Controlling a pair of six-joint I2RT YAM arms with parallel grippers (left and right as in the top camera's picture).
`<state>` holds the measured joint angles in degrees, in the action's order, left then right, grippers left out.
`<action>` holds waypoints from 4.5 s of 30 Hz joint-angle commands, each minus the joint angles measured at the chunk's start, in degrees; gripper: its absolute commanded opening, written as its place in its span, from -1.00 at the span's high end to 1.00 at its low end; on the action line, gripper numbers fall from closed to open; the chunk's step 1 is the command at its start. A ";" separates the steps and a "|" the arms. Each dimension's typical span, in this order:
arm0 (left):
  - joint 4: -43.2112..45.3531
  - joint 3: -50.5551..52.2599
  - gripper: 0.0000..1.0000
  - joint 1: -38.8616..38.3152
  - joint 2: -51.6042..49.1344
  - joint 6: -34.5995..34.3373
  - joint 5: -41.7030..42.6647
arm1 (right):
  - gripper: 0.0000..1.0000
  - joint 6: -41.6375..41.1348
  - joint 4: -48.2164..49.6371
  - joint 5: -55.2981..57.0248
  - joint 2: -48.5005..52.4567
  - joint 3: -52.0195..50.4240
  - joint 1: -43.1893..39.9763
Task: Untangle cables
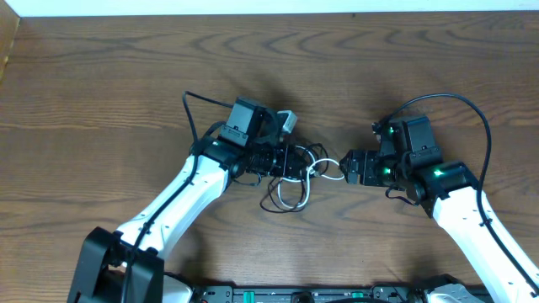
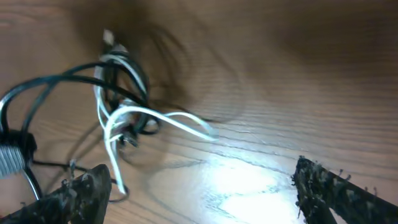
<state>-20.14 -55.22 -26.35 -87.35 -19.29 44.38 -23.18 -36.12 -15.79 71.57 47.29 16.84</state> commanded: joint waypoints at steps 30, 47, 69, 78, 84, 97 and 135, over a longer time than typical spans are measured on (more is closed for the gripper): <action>8.57 -0.28 0.85 0.61 0.55 -0.63 17.92 | 0.46 4.13 6.16 -9.81 -0.02 0.26 0.11; 8.76 -0.28 0.85 0.61 0.55 1.97 24.85 | -0.04 9.86 5.84 -1.73 0.31 -0.72 0.13; -2.14 -0.28 -0.37 0.63 0.48 3.98 -20.98 | 0.98 4.52 4.39 -1.29 -1.36 -0.57 -6.60; -0.11 -0.28 -0.37 0.61 -2.05 0.96 -20.31 | 0.98 3.06 3.78 -17.55 -5.25 -0.57 -7.96; 1.79 -0.28 -0.37 0.61 -5.20 0.98 -9.05 | 0.98 3.08 5.53 -26.53 -5.25 -0.57 -7.74; 2.86 -0.28 -0.61 0.42 -7.50 1.01 14.25 | 0.98 3.02 7.69 -23.41 -5.25 -0.57 -7.76; 6.34 -0.28 -0.61 -4.76 -7.50 0.98 -9.29 | 0.34 -21.77 -14.08 32.11 -4.66 -0.59 -7.80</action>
<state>-13.78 -55.31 -31.07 -94.43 -18.22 36.16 -39.83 -48.93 3.16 66.85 46.57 9.34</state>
